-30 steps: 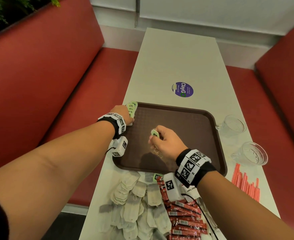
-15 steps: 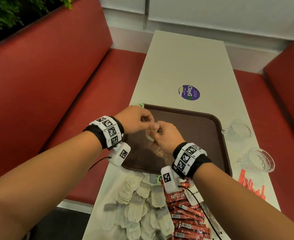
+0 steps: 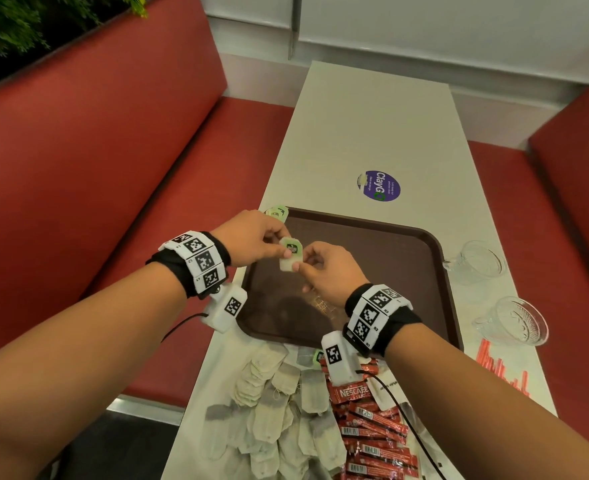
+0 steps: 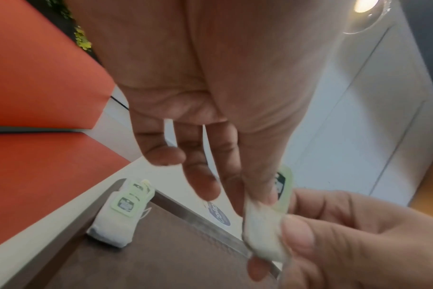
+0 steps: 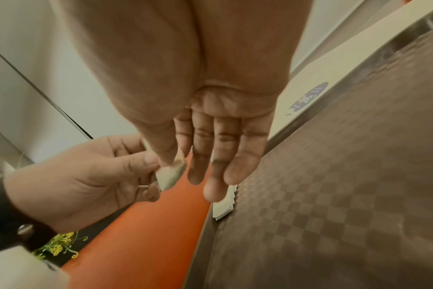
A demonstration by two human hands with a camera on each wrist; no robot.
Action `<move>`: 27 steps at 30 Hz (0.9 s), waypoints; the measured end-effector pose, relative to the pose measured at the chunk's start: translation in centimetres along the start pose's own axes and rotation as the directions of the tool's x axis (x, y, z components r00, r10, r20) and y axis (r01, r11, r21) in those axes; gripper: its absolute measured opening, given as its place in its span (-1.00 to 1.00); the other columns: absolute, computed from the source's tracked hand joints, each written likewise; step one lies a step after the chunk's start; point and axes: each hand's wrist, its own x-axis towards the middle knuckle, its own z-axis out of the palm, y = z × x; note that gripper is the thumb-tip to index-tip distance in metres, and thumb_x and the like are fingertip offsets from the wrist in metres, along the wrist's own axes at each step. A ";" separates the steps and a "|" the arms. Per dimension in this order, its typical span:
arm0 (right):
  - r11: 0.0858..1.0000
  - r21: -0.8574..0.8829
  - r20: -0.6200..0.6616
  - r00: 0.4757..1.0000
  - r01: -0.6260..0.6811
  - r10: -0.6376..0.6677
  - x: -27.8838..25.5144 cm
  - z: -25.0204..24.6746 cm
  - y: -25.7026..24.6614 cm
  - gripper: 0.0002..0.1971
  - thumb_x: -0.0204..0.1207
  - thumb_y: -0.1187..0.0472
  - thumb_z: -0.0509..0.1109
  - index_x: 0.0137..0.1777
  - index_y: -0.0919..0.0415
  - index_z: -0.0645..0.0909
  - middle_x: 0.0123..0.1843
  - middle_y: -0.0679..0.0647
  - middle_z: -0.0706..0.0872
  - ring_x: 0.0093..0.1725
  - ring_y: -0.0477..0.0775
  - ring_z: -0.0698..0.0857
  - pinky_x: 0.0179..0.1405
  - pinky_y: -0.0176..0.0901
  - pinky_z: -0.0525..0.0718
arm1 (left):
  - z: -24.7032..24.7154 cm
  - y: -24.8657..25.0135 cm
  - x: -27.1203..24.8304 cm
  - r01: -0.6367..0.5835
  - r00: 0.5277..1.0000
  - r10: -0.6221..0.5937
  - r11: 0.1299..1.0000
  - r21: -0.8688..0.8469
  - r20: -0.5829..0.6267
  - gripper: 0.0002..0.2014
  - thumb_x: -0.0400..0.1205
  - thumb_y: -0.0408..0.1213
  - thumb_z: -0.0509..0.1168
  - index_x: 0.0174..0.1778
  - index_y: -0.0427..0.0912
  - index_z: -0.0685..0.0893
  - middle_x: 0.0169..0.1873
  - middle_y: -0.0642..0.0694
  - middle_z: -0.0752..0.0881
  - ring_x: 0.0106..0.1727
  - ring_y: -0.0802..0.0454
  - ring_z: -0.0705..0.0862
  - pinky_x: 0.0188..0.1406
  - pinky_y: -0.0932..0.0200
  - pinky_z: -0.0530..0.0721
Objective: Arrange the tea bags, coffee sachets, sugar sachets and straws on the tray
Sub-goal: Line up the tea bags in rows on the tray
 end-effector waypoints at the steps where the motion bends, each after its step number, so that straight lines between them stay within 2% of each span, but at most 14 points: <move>1: 1.000 0.015 -0.006 1.000 -0.012 0.012 0.0 0.0 0.2 -0.91 0.60 0.10 0.48 -0.05 0.01 0.61 -0.05 0.01 0.79 -0.38 0.06 0.82 -0.28 -0.13 0.74 | -0.1 -0.6 0.2 0.037 0.998 -0.037 0.999 -0.001 -0.043 -0.88 0.52 -0.06 0.54 -0.09 0.05 0.79 -0.29 0.14 0.77 -0.25 0.27 0.67 -0.14 0.18 0.61; 2: 1.000 0.019 -0.008 1.000 -0.021 0.021 0.1 0.0 0.4 -0.91 0.60 0.10 0.48 -0.03 0.00 0.61 -0.03 0.00 0.78 -0.38 0.07 0.82 -0.29 -0.14 0.74 | -0.2 -1.2 0.6 0.080 0.993 -0.079 0.997 0.006 -0.089 -0.87 0.52 -0.05 0.54 -0.09 0.04 0.79 -0.26 0.12 0.78 -0.20 0.21 0.71 -0.10 0.12 0.65; 4: 0.999 -0.002 -0.002 0.999 -0.033 0.033 -0.1 -0.2 0.7 -0.92 0.60 0.10 0.47 -0.01 0.00 0.61 -0.02 -0.01 0.76 -0.38 0.03 0.82 -0.31 -0.17 0.74 | -0.6 -2.8 1.2 0.175 0.974 -0.165 0.983 0.054 -0.154 -0.82 0.53 -0.01 0.52 -0.06 0.00 0.77 -0.20 0.09 0.79 -0.12 0.11 0.74 -0.10 0.13 0.65; 6: 0.998 -0.057 0.018 0.999 -0.035 0.036 -0.2 -0.3 0.9 -0.93 0.60 0.10 0.47 -0.03 0.03 0.63 -0.06 0.00 0.76 -0.37 -0.03 0.81 -0.36 -0.28 0.71 | -0.8 -4.1 1.9 0.254 0.963 -0.238 0.958 0.134 -0.124 -0.77 0.53 0.04 0.52 -0.06 0.00 0.75 -0.19 0.09 0.77 -0.14 0.10 0.71 -0.23 0.20 0.55; 8: 0.989 -0.143 0.065 0.997 -0.034 0.044 -0.3 -0.3 1.2 -0.91 0.59 0.09 0.49 -0.05 0.04 0.65 -0.11 0.00 0.78 -0.31 -0.07 0.80 -0.34 -0.34 0.69 | -0.3 -4.9 2.8 0.300 0.954 -0.296 0.936 0.185 -0.052 -0.77 0.50 0.05 0.54 -0.14 0.00 0.73 -0.26 0.07 0.75 -0.18 0.07 0.69 -0.28 0.21 0.53; 11: 0.945 -0.327 0.202 0.975 -0.028 0.099 -0.5 -0.2 1.7 -0.86 0.52 0.03 0.55 -0.04 0.02 0.69 -0.11 -0.06 0.77 -0.12 -0.04 0.77 -0.11 -0.21 0.70 | 0.8 -5.5 4.6 0.342 0.938 -0.346 0.908 0.241 -0.027 -0.71 0.48 0.03 0.56 -0.22 -0.11 0.73 -0.30 -0.03 0.72 -0.19 -0.03 0.67 -0.22 0.13 0.59; 14: 0.885 -0.466 0.321 0.930 -0.010 0.179 -1.2 0.0 2.3 -0.77 0.45 -0.01 0.61 0.03 0.03 0.75 -0.04 -0.07 0.77 -0.03 -0.03 0.72 -0.03 -0.19 0.67 | 1.3 -5.4 6.4 0.376 0.924 -0.376 0.869 0.322 -0.067 -0.75 0.51 0.01 0.54 -0.20 -0.10 0.72 -0.25 -0.04 0.70 -0.17 -0.05 0.66 -0.25 0.14 0.56; 17: 0.814 -0.580 0.393 0.883 0.022 0.256 -2.0 0.7 2.9 -0.69 0.36 -0.03 0.66 0.07 0.03 0.80 -0.03 -0.06 0.81 -0.02 0.01 0.74 0.04 -0.11 0.74 | 1.5 -5.6 7.5 0.438 0.896 -0.433 0.821 0.366 -0.100 -0.71 0.49 -0.01 0.56 -0.08 -0.14 0.76 -0.12 -0.07 0.77 -0.06 -0.10 0.74 -0.09 0.06 0.71; 19: 0.785 -0.618 0.428 0.859 0.050 0.282 -2.2 1.1 3.3 -0.71 0.34 0.00 0.68 0.03 0.04 0.82 -0.05 -0.06 0.83 -0.04 0.02 0.76 0.04 -0.09 0.77 | 1.5 -5.8 8.0 0.483 0.873 -0.471 0.794 0.369 -0.128 -0.65 0.46 -0.01 0.58 0.02 -0.16 0.76 -0.05 -0.11 0.78 -0.02 -0.14 0.75 -0.01 0.01 0.74; 22: 0.771 -0.633 0.435 0.857 0.071 0.278 -2.3 1.2 3.5 -0.76 0.37 0.07 0.66 0.03 0.05 0.85 -0.03 -0.04 0.85 -0.03 0.03 0.78 0.04 -0.10 0.77 | 1.4 -5.8 8.4 0.502 0.864 -0.475 0.778 0.379 -0.170 -0.56 0.46 -0.01 0.59 0.10 -0.19 0.68 0.00 -0.14 0.76 0.04 -0.20 0.73 -0.01 -0.01 0.72; 24: 0.765 -0.638 0.445 0.852 0.085 0.276 -2.3 1.1 3.6 -0.76 0.37 0.09 0.66 0.03 0.05 0.85 0.00 -0.02 0.85 -0.02 0.03 0.77 -0.04 -0.15 0.73 | 1.5 -5.5 8.5 0.489 0.871 -0.456 0.780 0.390 -0.181 -0.58 0.48 0.02 0.56 0.08 -0.18 0.67 0.00 -0.12 0.75 0.05 -0.19 0.72 -0.06 0.01 0.70; 27: 0.761 -0.641 0.466 0.838 0.098 0.284 -2.5 1.2 3.6 -0.76 0.36 0.10 0.67 0.03 0.06 0.85 0.00 -0.02 0.85 -0.01 0.03 0.76 -0.10 -0.17 0.69 | 2.0 -4.7 8.5 0.449 0.883 -0.458 0.760 0.469 -0.104 -0.54 0.37 0.17 0.58 -0.04 -0.12 0.74 -0.09 -0.06 0.77 -0.06 -0.10 0.75 -0.04 -0.01 0.78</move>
